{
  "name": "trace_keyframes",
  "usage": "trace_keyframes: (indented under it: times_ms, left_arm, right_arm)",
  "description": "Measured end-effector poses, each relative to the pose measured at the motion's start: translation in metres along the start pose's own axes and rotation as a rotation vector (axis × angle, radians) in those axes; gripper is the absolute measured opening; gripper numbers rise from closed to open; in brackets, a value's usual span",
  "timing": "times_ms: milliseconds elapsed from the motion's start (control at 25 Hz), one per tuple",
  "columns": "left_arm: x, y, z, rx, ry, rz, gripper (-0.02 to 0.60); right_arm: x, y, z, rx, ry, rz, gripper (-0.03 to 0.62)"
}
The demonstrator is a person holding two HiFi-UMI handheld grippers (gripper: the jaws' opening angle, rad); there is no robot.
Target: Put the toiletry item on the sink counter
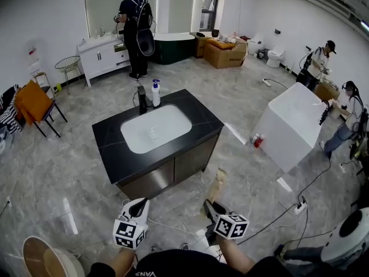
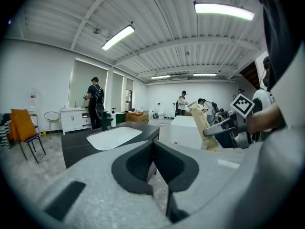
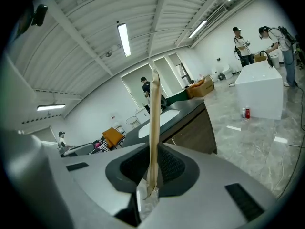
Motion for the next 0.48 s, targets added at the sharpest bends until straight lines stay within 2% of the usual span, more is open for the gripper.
trace_keyframes:
  times_ms: [240,480]
  left_arm:
    - [0.005,-0.019,-0.033,-0.040,0.046,-0.021,0.009]
    - [0.009,-0.033,-0.045,-0.056,0.053,0.010,0.009]
  right_arm:
    - [-0.011,0.008,-0.033,-0.046,0.024,0.031,0.048]
    - [-0.020,0.003,-0.051,-0.058,0.019,0.041,0.049]
Point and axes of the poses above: the fingertips, and each gripper's own axes: y backward along the fingers, z to its left, x out of its underside, the point moved 7 cm from there along y, backward along the fingers, and after that the axes turned 7 degrees about x, right-handed, at the moved point
